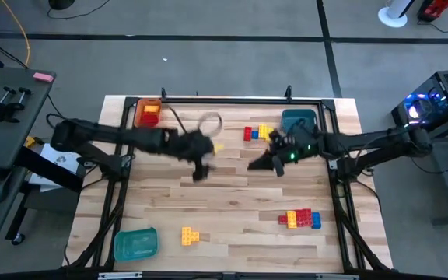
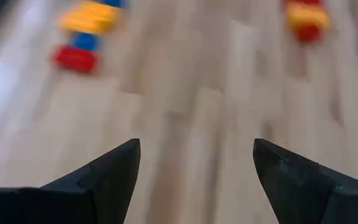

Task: Sort blocks
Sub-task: Put the red game piece into the orange bin

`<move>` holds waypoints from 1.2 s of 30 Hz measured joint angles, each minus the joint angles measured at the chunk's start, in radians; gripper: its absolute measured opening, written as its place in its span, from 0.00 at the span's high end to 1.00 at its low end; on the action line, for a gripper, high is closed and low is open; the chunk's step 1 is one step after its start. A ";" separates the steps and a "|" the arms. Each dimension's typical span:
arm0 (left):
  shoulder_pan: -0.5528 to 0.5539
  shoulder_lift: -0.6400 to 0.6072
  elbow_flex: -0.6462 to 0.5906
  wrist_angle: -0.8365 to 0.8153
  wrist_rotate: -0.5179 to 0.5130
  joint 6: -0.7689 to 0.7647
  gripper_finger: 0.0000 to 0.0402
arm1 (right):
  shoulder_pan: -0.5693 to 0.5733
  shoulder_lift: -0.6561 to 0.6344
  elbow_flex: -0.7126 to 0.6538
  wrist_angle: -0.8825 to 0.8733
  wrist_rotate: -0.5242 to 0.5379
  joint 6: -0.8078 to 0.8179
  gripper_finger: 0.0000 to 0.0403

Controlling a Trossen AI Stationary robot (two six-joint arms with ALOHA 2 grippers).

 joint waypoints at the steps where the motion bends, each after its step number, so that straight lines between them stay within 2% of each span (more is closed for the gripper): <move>1: -0.023 0.017 0.000 0.003 0.000 0.018 0.26 | 0.047 0.011 0.000 -0.025 0.019 0.060 1.00; 6: -0.030 0.106 0.000 0.040 0.024 0.053 0.26 | 0.326 0.103 0.000 -0.125 0.068 0.383 1.00; 10: 0.001 0.154 -0.002 0.140 0.132 0.036 0.26 | 0.522 0.188 0.000 -0.273 0.047 0.621 1.00; 13: 0.008 0.162 -0.002 0.233 0.205 -0.014 0.26 | 0.615 0.240 0.000 -0.403 0.045 0.759 1.00; 16: 0.002 0.153 -0.002 0.330 0.242 -0.067 0.26 | 0.649 0.283 0.022 -0.536 0.075 0.783 1.00; 20: -0.004 0.123 -0.001 0.440 0.254 -0.151 0.26 | 0.633 0.328 0.117 -0.756 0.207 0.602 1.00; 22: -0.002 0.097 -0.001 0.457 0.254 -0.190 0.26 | 0.619 0.360 0.180 -0.878 0.298 0.430 1.00; 24: -0.002 0.065 -0.001 0.489 0.254 -0.221 0.26 | 0.609 0.394 0.229 -0.928 0.354 0.235 1.00; 26: -0.002 0.020 -0.001 0.498 0.253 -0.239 0.26 | 0.605 0.429 0.252 -0.945 0.348 0.047 1.00; 28: -0.002 -0.026 -0.001 0.501 0.253 -0.254 0.26 | 0.603 0.463 0.260 -0.938 0.307 -0.073 1.00; 36: -0.020 -0.219 0.000 0.439 0.249 -0.262 0.26 | 0.589 0.526 0.261 -0.937 0.284 -0.220 1.00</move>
